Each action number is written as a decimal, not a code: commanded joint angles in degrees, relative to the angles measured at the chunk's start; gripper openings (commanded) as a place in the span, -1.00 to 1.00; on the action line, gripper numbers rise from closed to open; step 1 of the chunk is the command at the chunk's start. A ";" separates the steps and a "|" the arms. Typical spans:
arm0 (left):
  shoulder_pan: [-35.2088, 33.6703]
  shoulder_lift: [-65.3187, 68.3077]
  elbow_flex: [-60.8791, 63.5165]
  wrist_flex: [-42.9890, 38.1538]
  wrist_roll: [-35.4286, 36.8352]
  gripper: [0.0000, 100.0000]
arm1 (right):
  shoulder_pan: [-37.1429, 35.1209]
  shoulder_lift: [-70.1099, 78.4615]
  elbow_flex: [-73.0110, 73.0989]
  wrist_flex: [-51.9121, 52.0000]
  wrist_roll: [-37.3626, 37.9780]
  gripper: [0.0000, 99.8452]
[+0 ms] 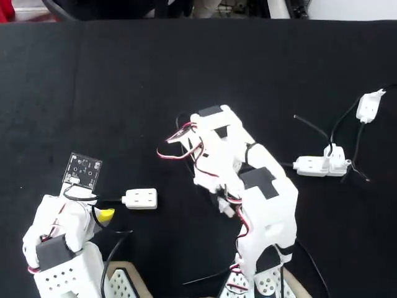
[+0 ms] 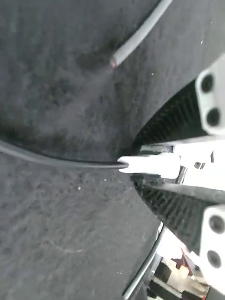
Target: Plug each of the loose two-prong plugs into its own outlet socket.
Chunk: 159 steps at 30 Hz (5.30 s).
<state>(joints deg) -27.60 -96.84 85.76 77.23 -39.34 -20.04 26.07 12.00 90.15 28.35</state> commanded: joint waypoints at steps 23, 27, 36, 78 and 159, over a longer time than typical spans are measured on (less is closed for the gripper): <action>13.41 -0.35 -2.86 -12.13 16.88 -0.78 | -8.70 -66.51 45.67 -61.98 -24.97 -0.98; 17.27 -0.35 -5.67 -13.19 20.75 -0.79 | -10.37 -71.34 52.26 -72.18 -30.77 -0.98; 29.41 -0.35 -6.73 -18.81 21.19 -0.79 | -17.05 -86.02 55.87 -64.35 -32.26 -0.98; 51.12 -7.47 -11.47 -16.62 35.60 -0.80 | -17.05 -126.99 65.19 -47.56 -37.89 -0.98; 46.64 -7.82 -7.78 -18.55 46.15 -0.62 | -26.02 -126.90 65.45 -42.99 -44.04 -0.98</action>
<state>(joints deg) 21.36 -104.31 80.48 60.62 6.02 -46.68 -101.76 79.16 46.46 -15.60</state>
